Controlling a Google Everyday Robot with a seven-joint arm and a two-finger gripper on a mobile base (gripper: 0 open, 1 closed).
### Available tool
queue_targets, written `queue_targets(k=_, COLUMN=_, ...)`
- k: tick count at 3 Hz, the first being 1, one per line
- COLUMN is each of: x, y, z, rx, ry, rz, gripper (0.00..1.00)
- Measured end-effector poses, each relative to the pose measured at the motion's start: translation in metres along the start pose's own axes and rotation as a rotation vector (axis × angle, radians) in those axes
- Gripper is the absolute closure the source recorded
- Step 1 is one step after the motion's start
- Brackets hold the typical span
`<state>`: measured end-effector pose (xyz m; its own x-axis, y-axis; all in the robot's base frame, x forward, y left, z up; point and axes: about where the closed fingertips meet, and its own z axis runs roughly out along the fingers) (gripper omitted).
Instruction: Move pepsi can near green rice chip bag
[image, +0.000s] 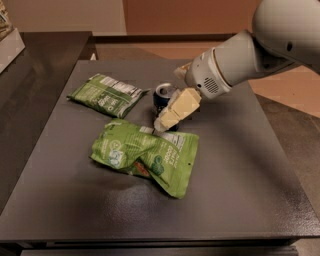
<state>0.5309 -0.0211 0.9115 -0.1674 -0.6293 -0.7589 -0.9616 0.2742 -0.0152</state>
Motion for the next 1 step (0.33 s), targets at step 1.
queue_targets(k=1, x=-0.0001, y=0.0001, z=0.0000, rx=0.000, ry=0.000, rz=0.000, gripper=0.00)
